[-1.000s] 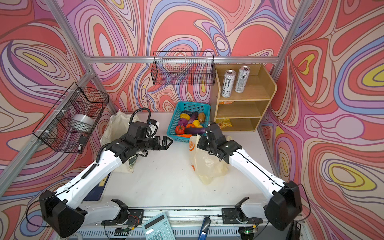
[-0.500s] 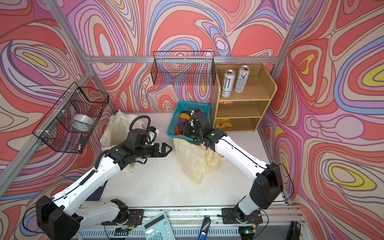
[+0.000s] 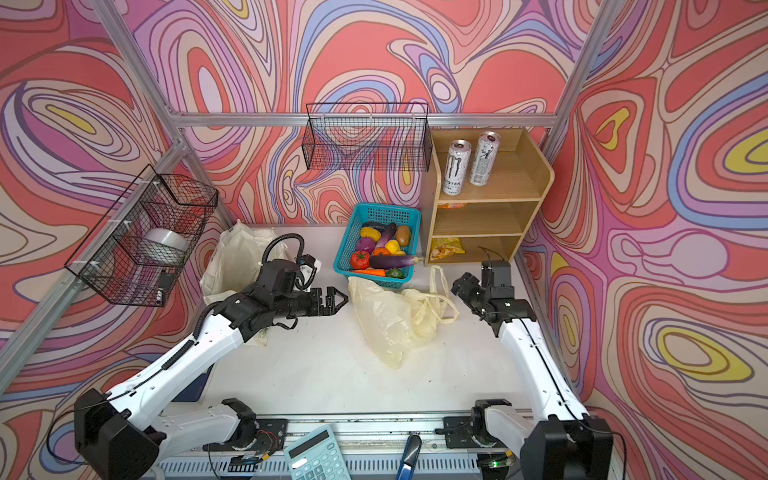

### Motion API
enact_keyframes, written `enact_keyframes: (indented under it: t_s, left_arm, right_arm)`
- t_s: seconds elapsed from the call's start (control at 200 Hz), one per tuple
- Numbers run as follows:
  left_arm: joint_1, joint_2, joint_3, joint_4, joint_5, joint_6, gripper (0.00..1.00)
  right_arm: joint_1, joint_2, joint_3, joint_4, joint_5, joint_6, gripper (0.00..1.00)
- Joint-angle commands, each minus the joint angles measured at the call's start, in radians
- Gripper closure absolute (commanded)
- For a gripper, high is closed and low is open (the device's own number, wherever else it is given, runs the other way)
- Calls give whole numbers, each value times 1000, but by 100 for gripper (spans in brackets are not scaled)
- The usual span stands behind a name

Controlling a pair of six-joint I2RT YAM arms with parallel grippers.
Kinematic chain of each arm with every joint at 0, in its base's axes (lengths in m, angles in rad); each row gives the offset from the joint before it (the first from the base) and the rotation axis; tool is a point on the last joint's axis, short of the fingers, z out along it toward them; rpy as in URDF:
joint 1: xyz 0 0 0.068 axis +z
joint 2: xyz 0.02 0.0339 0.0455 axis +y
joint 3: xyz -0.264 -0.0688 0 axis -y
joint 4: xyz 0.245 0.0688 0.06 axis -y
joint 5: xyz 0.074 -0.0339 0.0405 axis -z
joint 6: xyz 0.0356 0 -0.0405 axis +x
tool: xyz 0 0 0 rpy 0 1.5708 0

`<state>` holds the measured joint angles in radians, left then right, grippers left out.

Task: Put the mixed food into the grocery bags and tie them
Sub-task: 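Grasp the plastic bag handle with the right gripper and lift it, then grasp the bag opening with the left gripper while the right holds the handle up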

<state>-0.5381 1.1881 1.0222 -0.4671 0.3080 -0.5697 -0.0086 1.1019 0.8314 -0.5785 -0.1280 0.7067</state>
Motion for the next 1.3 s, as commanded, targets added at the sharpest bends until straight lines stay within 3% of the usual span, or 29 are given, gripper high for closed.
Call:
enact_keyframes:
  t_s: [0.0,0.461,0.591,0.676,0.791,0.957,1.297]
  left_arm:
    - [-10,6,44,2,5,4,0]
    - [-11,25,65,-7,3,11,0]
    - [-11,25,67,-8,-2,14,0]
    - [-11,27,69,-8,0,13,0]
    - [-11,22,84,-22,-8,21,0]
    - [-11,10,162,-89,-74,86,0]
    - [-8,80,345,-162,-111,163,0]
  right_arm:
    - [-6,-3,-59,18,-69,-9,28]
    - [-6,31,-126,102,-160,-35,32]
    - [-6,65,-144,145,-181,-38,37]
    - [-5,90,-142,175,-201,-46,53]
    - [-5,91,-85,180,-267,-71,100]
    - [26,43,69,153,-371,-58,100]
    - [315,185,432,156,-351,-64,100]
